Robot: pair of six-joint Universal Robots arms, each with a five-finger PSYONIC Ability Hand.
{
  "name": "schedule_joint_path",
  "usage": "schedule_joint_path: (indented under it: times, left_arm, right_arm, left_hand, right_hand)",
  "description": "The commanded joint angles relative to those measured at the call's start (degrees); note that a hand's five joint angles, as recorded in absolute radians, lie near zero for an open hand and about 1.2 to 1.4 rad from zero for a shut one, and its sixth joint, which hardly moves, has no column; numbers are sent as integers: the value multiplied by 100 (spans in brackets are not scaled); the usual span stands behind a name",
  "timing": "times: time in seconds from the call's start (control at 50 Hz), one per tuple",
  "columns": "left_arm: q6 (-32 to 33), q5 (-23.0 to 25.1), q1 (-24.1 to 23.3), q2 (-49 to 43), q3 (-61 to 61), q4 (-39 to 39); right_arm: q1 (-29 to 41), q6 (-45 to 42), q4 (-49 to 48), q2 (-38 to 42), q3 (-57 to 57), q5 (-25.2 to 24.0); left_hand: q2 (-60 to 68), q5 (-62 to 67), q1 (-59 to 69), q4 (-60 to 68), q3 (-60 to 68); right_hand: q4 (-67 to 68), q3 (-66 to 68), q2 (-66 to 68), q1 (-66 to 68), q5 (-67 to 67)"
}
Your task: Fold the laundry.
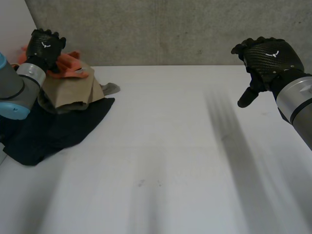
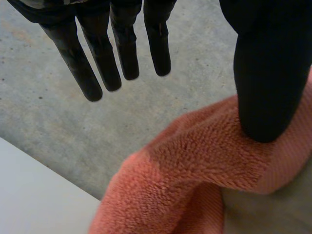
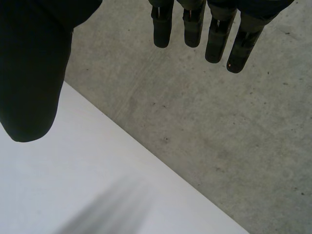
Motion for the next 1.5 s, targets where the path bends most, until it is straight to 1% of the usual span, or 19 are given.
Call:
schedule_joint_path:
  times: [0.02, 0.18, 0.28, 0.44, 0.52, 0.58, 0.7, 0.76, 0.78, 0.82, 0.9, 0.96, 1.04, 1.08, 1.18, 1.34, 1.42, 1.44, 1.5]
  left_arm:
    - [2, 49, -11, -395, 328, 12]
    - [2, 58, 59, -764, 592, 12]
    - [-7, 49, 95, -773, 601, 21]
    - [-16, -82, 42, -545, 382, 126]
    - [-95, -311, -89, 201, -110, 240]
    - [-663, -407, -545, 1095, -759, 608]
    - [-1693, -425, -1117, 2389, -1674, 794]
    - [-2317, -417, -1574, 2953, -2237, 803]
    - [-2632, -390, -1862, 3110, -2525, 812]
    - [-2993, -355, -2345, 3199, -2912, 821]
    - [-3294, -355, -3172, 3121, -3388, 821]
    - [-3329, -355, -3516, 2884, -3538, 803]
    - [-3426, -364, -4140, 2287, -3626, 742]
    - [-3461, -372, -4264, 2294, -3627, 733]
    - [-3470, -443, -4168, 2698, -3662, 724]
    - [-3181, -548, -3079, 3700, -4312, 750]
    - [-2496, -548, -2412, 3815, -4619, 768]
    - [-2094, -514, -2132, 3798, -4698, 742]
    - [-1347, -469, -1700, 3466, -4717, 681]
  right_arm:
    - [-1, -6, -7, 129, -1, 9]
    - [-1, -15, -7, 288, -10, 0]
    - [-1, -15, -7, 314, -19, 0]
    - [-1, -15, -7, 323, -10, 0]
    - [-9, -15, -7, 314, -19, 0]
    - [-9, -6, -7, 306, -45, 0]
    - [-9, -6, -7, 270, -63, 0]
    - [-36, -6, 2, 235, -89, -9]
    - [-44, -6, 2, 218, -89, -9]
    - [-79, -6, 2, 148, -98, -9]
    - [-88, 3, 2, 25, -107, -9]
    - [-97, 11, 2, -20, -124, -18]
    - [-115, 3, 2, -28, -177, -70]
    - [-124, -6, 2, -20, -186, -88]
    - [-273, -6, 19, -20, -204, -141]
    - [-220, -410, 546, 156, -186, -457]
    - [-203, -867, 1178, 340, -169, -492]
    - [-203, -998, 1397, 428, -134, -466]
    - [-177, -1114, 1740, 603, -2, -448]
  left_hand:
    - [1700, 1695, 1661, 1703, 1711]
    - [3146, 3141, 3106, 3149, 3157]
    - [5294, 5289, 5254, 5297, 5305]
    - [5299, 5294, 5259, 5302, 5310]
    - [5299, 5294, 5259, 5302, 5310]
    - [5299, 5294, 5259, 5302, 5310]
    - [5299, 5294, 5259, 5302, 5310]
    - [5299, 5294, 5259, 5302, 5310]
    - [5299, 5294, 5259, 5302, 5310]
    - [5299, 5294, 5259, 5302, 5310]
    - [5299, 5294, 5259, 5302, 5310]
    - [5299, 5294, 5259, 5302, 5310]
    - [-640, -645, -679, -637, -629]
    - [-1324, -1329, -1363, -1321, -1313]
    - [-1377, -1382, -1417, -1374, -1366]
    - [-1192, -1197, -1231, -1189, -1181]
    - [-1024, -1029, -1063, -1021, -1013]
    - [-1007, -1012, -1047, -1004, -996]
    - [-874, -878, -913, -870, -863]
  right_hand:
    - [-339, -229, -269, -104, -373]
    - [-339, -229, -269, -104, -373]
    - [-339, -229, -269, -104, -373]
    - [-339, -229, -269, -104, -373]
    - [-339, -229, -269, -104, -373]
    - [-339, -229, -269, -104, -373]
    - [-339, -229, -269, -104, -373]
    - [-339, -229, -269, -104, -373]
    - [-339, -229, -269, -104, -373]
    - [-339, -229, -269, -104, -373]
    - [-339, -229, -269, -104, -373]
    - [-339, -229, -269, -104, -373]
    - [-339, -229, -269, -104, -373]
    - [-339, -229, -269, -104, -373]
    - [-339, -229, -269, -104, -373]
    - [-339, -229, -269, -104, -373]
    - [-339, -229, -269, -104, -373]
    - [-339, -229, -269, -104, -373]
    - [-339, -229, -269, -104, -373]
